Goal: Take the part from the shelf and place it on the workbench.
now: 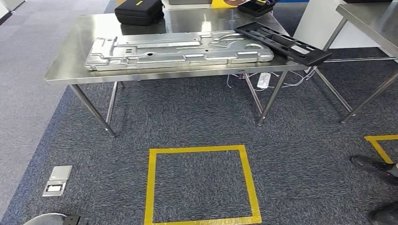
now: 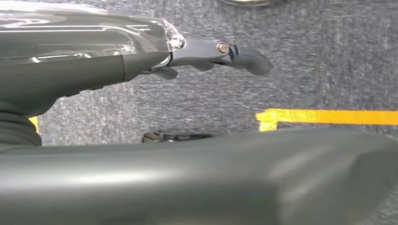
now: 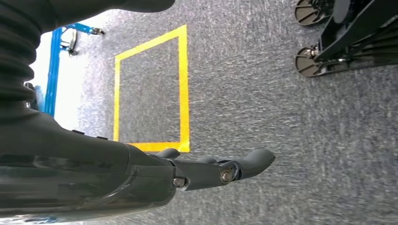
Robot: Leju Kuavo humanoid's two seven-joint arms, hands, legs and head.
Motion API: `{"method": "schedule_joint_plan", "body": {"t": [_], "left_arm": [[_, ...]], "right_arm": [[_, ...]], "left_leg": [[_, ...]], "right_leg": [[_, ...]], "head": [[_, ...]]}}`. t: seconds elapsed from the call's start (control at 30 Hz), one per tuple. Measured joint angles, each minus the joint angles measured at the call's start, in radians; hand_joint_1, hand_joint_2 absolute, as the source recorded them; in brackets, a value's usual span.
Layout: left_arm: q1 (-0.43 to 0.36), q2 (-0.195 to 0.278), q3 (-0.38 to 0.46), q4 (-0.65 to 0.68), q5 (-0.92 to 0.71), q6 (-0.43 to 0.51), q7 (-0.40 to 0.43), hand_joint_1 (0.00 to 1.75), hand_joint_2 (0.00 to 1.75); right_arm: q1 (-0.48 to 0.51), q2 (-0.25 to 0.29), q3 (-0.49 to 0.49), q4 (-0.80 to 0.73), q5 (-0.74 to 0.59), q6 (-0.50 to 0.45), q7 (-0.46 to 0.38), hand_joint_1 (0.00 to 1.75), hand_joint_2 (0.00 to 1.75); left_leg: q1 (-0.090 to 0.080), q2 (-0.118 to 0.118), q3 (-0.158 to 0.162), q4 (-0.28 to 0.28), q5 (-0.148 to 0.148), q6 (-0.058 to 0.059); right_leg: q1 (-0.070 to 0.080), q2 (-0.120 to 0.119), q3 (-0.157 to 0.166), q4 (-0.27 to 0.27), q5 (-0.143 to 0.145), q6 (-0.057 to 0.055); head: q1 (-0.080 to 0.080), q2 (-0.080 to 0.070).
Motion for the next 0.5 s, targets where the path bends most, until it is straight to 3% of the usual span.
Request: {"method": "schedule_joint_plan", "body": {"t": [0.13, 0.27, 0.5], "left_arm": [[0.019, 0.008, -0.074, -0.010, 0.062, 0.000, 0.023, 0.00, 0.00], [0.034, 0.012, -0.139, -0.015, 0.115, 0.000, 0.043, 0.00, 0.00], [0.066, 0.025, -0.268, -0.030, 0.225, 0.000, 0.083, 0.00, 0.00]], "right_arm": [[0.004, -0.010, 0.083, -0.009, -0.085, -0.002, 0.006, 0.00, 0.00], [0.009, -0.019, 0.155, -0.019, -0.159, -0.002, 0.008, 0.00, 0.00], [0.026, -0.032, 0.296, -0.045, -0.309, -0.003, 0.014, 0.00, 0.00]], "left_leg": [[0.002, -0.001, 0.000, -0.002, 0.003, -0.007], [0.003, -0.001, -0.001, -0.002, 0.002, -0.017], [-0.001, -0.001, -0.001, -0.002, 0.001, -0.019]], "right_leg": [[0.002, 0.000, 0.000, 0.001, -0.001, -0.003], [0.003, 0.000, 0.000, 0.002, -0.001, -0.004], [0.000, 0.000, 0.000, 0.002, -0.001, -0.004]], "head": [[0.000, 0.000], [0.000, 0.000], [0.000, 0.000]]}}
